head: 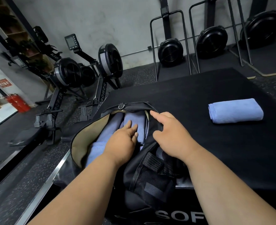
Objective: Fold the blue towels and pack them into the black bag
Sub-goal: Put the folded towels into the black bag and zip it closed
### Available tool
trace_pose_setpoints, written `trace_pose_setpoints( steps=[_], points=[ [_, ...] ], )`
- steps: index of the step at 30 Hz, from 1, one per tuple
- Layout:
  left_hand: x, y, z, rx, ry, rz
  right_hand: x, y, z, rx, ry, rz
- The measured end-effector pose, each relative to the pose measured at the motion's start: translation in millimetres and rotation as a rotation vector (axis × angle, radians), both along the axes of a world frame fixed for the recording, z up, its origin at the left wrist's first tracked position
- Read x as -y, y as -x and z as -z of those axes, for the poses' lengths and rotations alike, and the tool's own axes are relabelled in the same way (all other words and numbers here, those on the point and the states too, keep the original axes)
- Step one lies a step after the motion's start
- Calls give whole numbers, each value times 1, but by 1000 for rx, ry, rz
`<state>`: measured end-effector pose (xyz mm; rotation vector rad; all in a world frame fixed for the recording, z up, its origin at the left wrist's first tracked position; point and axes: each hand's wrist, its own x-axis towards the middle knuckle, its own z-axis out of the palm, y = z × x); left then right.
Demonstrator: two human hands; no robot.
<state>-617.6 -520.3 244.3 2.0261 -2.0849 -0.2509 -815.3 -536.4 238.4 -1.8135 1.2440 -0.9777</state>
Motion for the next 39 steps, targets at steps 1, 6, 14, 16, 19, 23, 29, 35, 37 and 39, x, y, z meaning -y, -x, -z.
trace_pose_setpoints(
  steps=[1,6,14,16,19,23,29,35,37,39],
  points=[
    [-1,0,-2,9,-10,5,0,1,1,-5,3,-5],
    [-6,3,-16,13,-1,0,-4,12,1,45,52,-29],
    [-43,44,-48,-213,266,-48,25,96,19,-103,16,658],
    [-50,55,-52,-257,242,-31,28,117,29,-274,-34,776],
    [-53,70,-49,-256,217,-13,34,143,43,-398,-69,782],
    [-59,88,-41,-220,196,65,37,169,60,-479,-148,736],
    [-65,106,-24,-19,332,75,47,190,57,-268,-305,794],
    [-64,127,-18,-57,332,104,47,192,52,-163,-257,904],
    [-66,134,-14,-76,306,130,45,190,49,-149,-263,876],
    [-69,140,-10,-89,293,144,41,189,45,-105,-280,822]
  ],
)
